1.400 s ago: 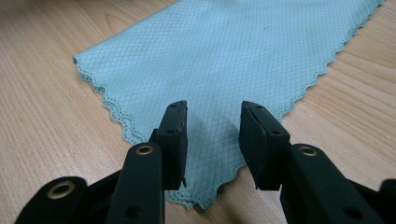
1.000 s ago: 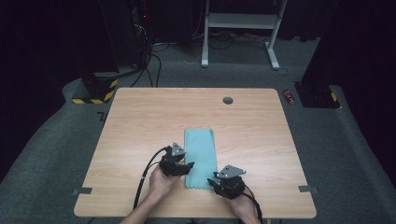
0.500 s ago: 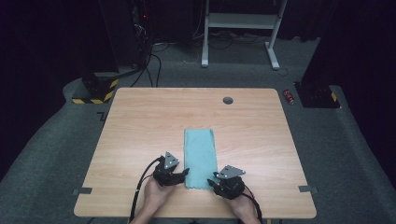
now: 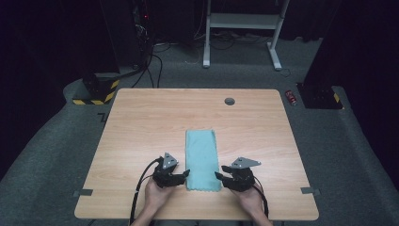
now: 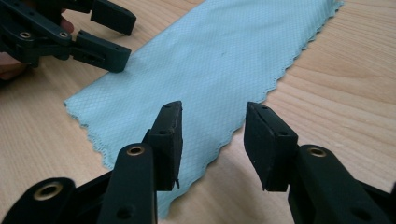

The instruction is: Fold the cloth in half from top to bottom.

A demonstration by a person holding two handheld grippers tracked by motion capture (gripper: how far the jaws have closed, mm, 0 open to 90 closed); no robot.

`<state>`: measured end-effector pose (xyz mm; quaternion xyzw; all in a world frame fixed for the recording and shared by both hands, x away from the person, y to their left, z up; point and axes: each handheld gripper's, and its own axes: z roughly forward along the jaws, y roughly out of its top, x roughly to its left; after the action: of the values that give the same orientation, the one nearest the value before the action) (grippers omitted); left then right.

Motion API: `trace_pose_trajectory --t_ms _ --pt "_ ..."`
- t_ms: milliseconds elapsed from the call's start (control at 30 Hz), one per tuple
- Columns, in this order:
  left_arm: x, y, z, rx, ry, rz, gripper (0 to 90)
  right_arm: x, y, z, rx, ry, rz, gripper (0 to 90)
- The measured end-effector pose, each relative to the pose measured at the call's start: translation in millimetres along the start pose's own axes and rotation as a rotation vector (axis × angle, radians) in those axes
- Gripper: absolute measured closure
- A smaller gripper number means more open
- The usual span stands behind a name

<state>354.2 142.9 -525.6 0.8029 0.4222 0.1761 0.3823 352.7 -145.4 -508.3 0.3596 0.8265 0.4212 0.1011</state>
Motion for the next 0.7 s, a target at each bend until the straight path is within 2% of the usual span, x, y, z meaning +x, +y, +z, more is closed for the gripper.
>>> trace_pose_trajectory --t_ms 100,267,433,533,600,700 --pt "3.3 4.6 -0.3 -0.003 0.008 0.003 35.4 -3.9 4.3 2.4 -0.008 0.017 0.019 55.4" --pt "12.4 18.2 -1.9 -0.010 0.003 -0.018 35.8 -6.3 15.9 6.7 -0.031 0.007 0.019 54.9" --pt "24.5 31.6 4.4 0.045 -0.007 -0.065 35.3 -12.1 27.7 10.4 -0.054 -0.014 0.024 54.3" --pt "30.0 36.7 6.4 0.051 -0.018 -0.084 36.4 -18.7 36.0 10.8 -0.034 -0.006 0.049 55.4" --pt "33.5 41.4 9.2 0.072 -0.011 -0.087 35.6 -21.9 40.5 10.9 -0.036 -0.009 0.054 55.0" --pt "38.4 49.8 12.7 0.062 0.005 -0.079 32.6 -24.5 45.8 12.9 -0.039 -0.007 0.055 51.6"
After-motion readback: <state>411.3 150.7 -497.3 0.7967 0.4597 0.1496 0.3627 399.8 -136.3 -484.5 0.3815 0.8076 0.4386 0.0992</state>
